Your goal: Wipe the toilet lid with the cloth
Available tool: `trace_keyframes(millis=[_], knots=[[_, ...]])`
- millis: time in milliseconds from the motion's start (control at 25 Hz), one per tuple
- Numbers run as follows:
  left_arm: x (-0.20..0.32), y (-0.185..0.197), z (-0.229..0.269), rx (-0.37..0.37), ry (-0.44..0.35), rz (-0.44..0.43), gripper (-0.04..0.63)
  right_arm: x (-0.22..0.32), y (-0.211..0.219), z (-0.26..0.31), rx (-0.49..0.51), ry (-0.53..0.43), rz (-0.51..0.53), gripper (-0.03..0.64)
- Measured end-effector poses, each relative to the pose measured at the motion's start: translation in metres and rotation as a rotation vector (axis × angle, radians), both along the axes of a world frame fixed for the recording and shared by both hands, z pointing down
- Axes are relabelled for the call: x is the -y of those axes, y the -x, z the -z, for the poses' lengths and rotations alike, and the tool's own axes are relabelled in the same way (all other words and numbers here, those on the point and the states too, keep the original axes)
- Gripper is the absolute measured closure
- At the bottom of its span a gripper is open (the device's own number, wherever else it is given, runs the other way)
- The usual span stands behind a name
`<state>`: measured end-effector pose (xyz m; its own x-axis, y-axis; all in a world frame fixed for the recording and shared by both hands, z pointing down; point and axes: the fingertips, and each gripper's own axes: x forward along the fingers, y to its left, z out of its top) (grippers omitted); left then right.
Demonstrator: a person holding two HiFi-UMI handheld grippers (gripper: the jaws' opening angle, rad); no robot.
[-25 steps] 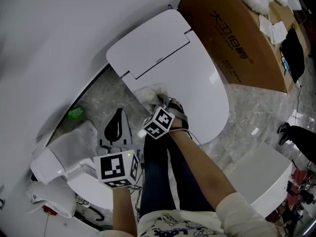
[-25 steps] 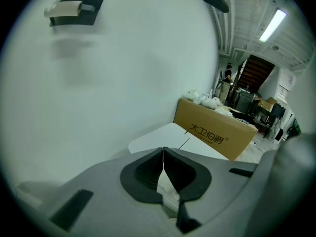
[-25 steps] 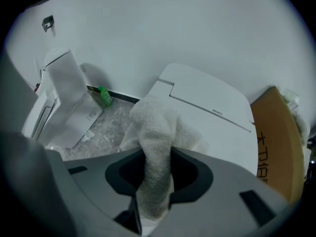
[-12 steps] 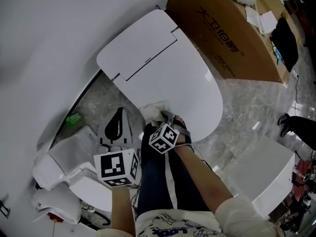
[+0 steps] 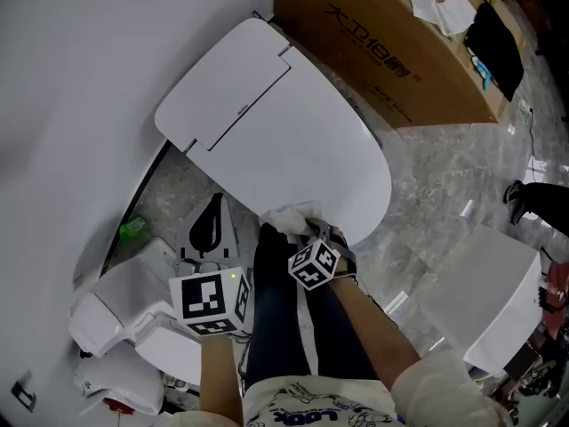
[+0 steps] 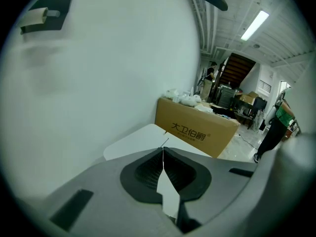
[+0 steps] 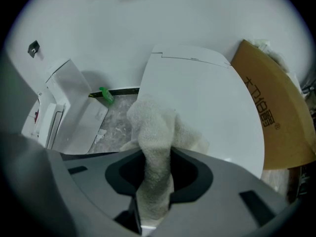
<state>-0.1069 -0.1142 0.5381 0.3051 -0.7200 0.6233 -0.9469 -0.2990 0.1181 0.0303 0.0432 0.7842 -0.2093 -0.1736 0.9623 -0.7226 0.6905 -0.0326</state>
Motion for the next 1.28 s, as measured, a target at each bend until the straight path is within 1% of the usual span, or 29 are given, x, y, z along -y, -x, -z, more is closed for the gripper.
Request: trace_keyframes(millis=[280, 600, 760, 1000, 1080, 1160, 1280], knots=[[-0.003, -0.023, 0.003, 0.001, -0.005, -0.054, 0.586, -0.031, -0.041, -0.004, -0.018, 0.018, -0.045, 0.505], [-0.009, -0.042, 0.005, 0.005, -0.003, -0.096, 0.586, -0.067, -0.092, -0.008, -0.059, 0.068, -0.154, 0.505], [-0.011, -0.051, 0.007, 0.002, -0.004, -0.104, 0.586, -0.073, -0.101, -0.009, -0.059, 0.088, -0.181, 0.505], [-0.013, -0.061, 0.013, 0.001, -0.011, -0.127, 0.586, -0.073, -0.101, -0.008, -0.063, 0.085, -0.209, 0.505], [-0.011, -0.059, 0.016, 0.003, -0.015, -0.123, 0.586, -0.065, -0.1, 0.0, -0.011, 0.066, -0.25, 0.514], [-0.009, -0.057, 0.021, 0.004, -0.023, -0.116, 0.586, -0.052, -0.102, 0.015, 0.041, 0.021, -0.309, 0.517], [-0.004, -0.052, 0.033, 0.001, -0.038, -0.093, 0.586, -0.024, -0.111, 0.049, 0.053, -0.077, -0.357, 0.517]])
